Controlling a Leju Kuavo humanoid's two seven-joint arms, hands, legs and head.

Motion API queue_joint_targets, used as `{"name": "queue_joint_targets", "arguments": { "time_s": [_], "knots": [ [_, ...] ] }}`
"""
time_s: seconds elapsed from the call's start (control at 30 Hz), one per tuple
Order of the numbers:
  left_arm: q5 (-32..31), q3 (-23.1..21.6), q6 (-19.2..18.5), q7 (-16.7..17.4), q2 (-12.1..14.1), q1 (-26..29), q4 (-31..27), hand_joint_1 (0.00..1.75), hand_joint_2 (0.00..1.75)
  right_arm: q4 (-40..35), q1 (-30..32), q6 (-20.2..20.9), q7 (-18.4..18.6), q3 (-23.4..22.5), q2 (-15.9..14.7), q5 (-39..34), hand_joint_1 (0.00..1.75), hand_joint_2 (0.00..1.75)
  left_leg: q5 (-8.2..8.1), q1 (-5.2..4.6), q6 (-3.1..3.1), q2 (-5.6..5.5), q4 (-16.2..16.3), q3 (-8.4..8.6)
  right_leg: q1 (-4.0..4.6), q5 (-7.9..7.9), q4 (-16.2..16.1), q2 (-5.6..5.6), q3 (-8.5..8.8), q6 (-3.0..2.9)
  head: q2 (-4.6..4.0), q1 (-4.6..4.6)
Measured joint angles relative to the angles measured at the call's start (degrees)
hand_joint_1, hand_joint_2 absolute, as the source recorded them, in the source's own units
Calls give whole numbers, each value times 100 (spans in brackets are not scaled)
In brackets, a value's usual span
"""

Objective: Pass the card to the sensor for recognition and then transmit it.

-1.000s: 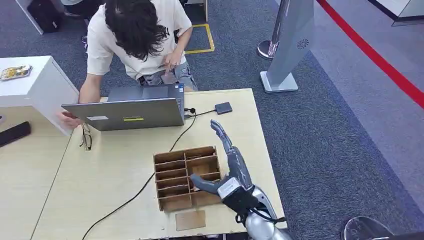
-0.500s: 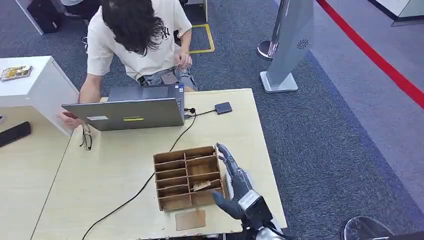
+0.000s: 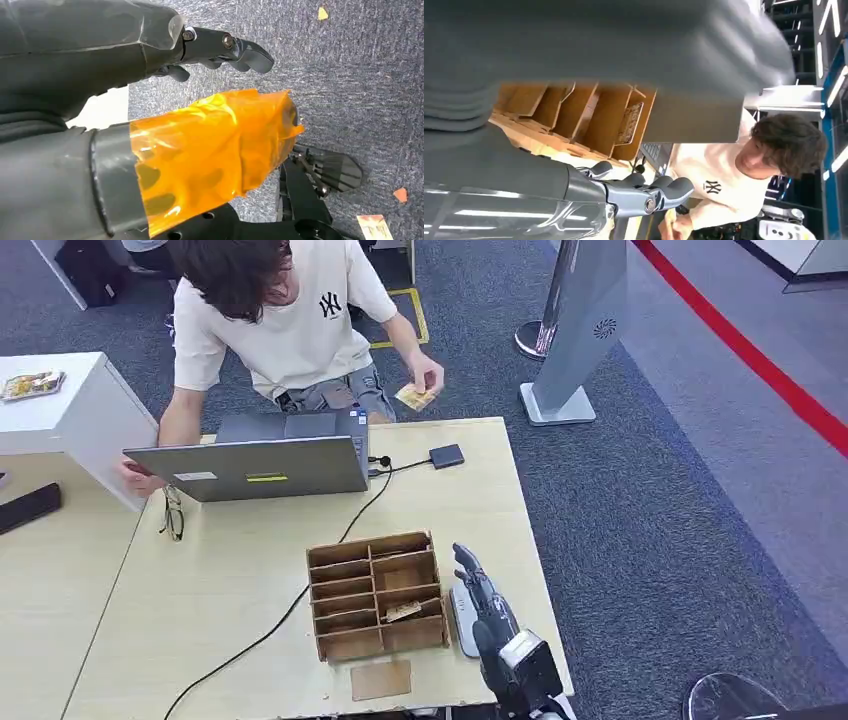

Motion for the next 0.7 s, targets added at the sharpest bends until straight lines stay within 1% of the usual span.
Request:
{"name": "queue_joint_targets", "arguments": {
  "time_s": [0.2,0.33,0.5,0.57,0.6,0.7],
  "knots": [
    [0,0,0,-2,0,0,0,0,0,-11,25,-11,-4,0,-18,11,0,175,0,0,0,0,0,-1,0,0,0,0,0,0,0,0],
    [0,0,0,-2,0,0,0,0,0,-11,17,-135,-4,9,-31,284,0,175,0,0,0,0,0,-1,0,0,0,0,0,0,0,0],
    [-2,0,0,-4,0,-1,0,0,0,-11,-76,-571,18,105,-35,986,0,175,0,0,0,0,0,-1,0,0,0,0,0,0,0,0],
    [-2,2,-2,-7,0,-1,0,0,0,-11,-133,-805,24,179,-37,1369,0,175,0,0,0,0,0,-1,0,0,0,0,0,0,0,0],
    [-2,2,-2,-11,0,-1,0,0,0,-13,-174,-972,33,236,-37,1682,0,175,0,0,0,0,0,-1,0,0,1,0,0,0,0,0],
    [-11,0,-2,-18,0,-1,0,0,0,-15,-279,-1284,101,376,-35,2241,0,175,0,1,0,0,0,-1,0,0,1,0,0,0,0,0]
  ]
}}
